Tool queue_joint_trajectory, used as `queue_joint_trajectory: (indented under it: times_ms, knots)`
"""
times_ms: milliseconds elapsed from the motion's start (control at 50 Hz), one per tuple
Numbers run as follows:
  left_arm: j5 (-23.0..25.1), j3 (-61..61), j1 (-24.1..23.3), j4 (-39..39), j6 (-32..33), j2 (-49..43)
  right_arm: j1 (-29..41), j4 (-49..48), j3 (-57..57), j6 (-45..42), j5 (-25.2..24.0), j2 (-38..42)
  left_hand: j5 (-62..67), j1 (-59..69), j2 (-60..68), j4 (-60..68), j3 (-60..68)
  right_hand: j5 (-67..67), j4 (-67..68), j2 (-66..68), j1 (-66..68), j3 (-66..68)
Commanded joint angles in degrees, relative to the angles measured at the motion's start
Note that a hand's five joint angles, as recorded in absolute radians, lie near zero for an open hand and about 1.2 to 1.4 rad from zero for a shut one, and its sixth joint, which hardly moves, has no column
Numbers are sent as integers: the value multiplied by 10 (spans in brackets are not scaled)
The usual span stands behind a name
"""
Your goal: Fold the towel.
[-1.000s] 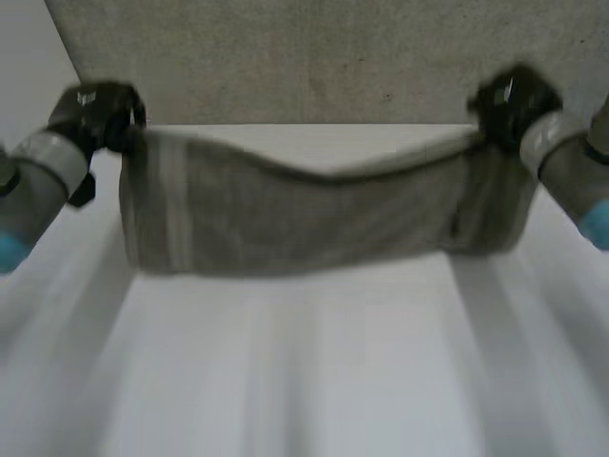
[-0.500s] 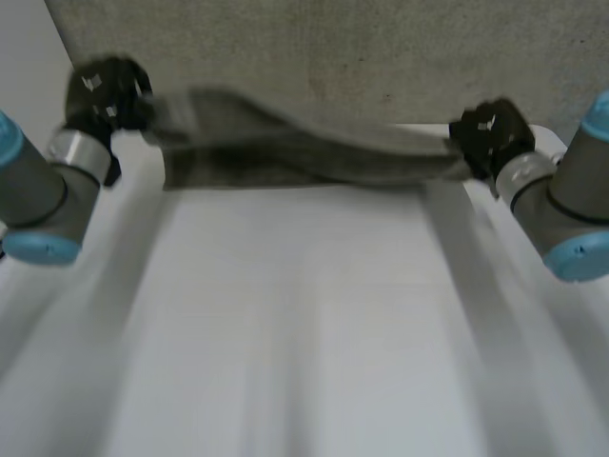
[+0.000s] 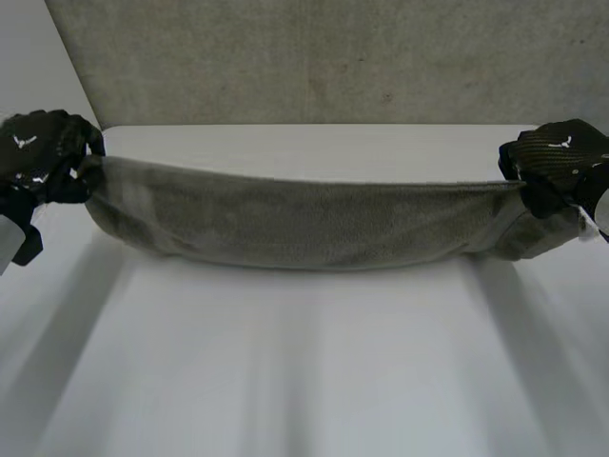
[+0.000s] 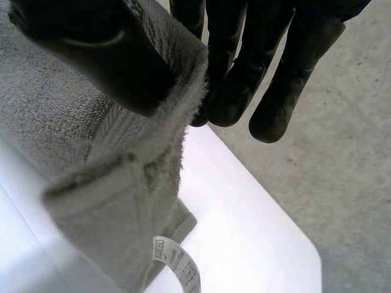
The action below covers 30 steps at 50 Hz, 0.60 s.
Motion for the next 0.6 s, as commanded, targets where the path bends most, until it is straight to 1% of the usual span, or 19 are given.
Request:
queue_joint_trajectory:
  times_ms: [20,40,60,100,120,160,220,260,280,320,340,440,500,580,600]
  knots:
    - [-8,49,-23,9,2,-123,13,-3,-84,-22,-1,130,49,70,38,24,38,28,35,50,36,36]
    - [-14,72,-34,10,2,-154,22,-3,-109,-32,-1,164,49,70,38,24,38,28,35,50,36,36]
    - [-14,72,-34,10,2,-155,22,-3,-109,-32,-1,165,49,70,38,24,38,28,35,50,36,36]
    - [-38,120,-48,10,3,-214,47,-3,-166,-48,-1,226,49,70,38,24,38,28,35,50,36,36]
    - [-38,120,-48,10,3,-214,47,-3,-166,-48,-1,226,49,70,38,24,38,28,35,50,36,36]
    - [-65,169,-50,6,5,-267,59,-9,-217,-52,13,277,49,70,38,24,38,28,35,50,36,36]
    - [-76,191,-51,9,7,-289,64,-19,-240,-53,24,299,49,70,38,24,38,28,35,50,36,36]
    - [-88,237,-56,10,7,-328,66,-44,-274,-55,49,335,49,70,38,24,38,28,35,50,36,36]
    - [-88,238,-56,10,7,-328,66,-44,-274,-55,50,335,49,70,38,24,38,28,35,50,36,36]
    - [-91,288,-70,4,7,-367,74,-57,-303,-56,60,366,49,70,38,24,38,28,35,50,36,36]
    - [-91,289,-70,4,7,-367,74,-57,-303,-56,60,366,49,70,38,24,38,28,35,50,36,36]
    - [-92,351,-91,3,10,-413,79,-58,-353,-57,62,417,49,70,38,24,38,28,35,50,36,36]
    - [-95,364,-95,3,11,-422,79,-59,-367,-57,66,432,49,70,38,24,38,28,35,50,36,36]
    - [-110,382,-99,-3,16,-435,79,-60,-373,-57,68,443,49,70,38,24,38,28,35,50,36,36]
    - [-113,382,-102,-3,17,-437,79,-67,-372,-60,67,444,49,70,38,24,38,-115,-108,-92,-107,-107]
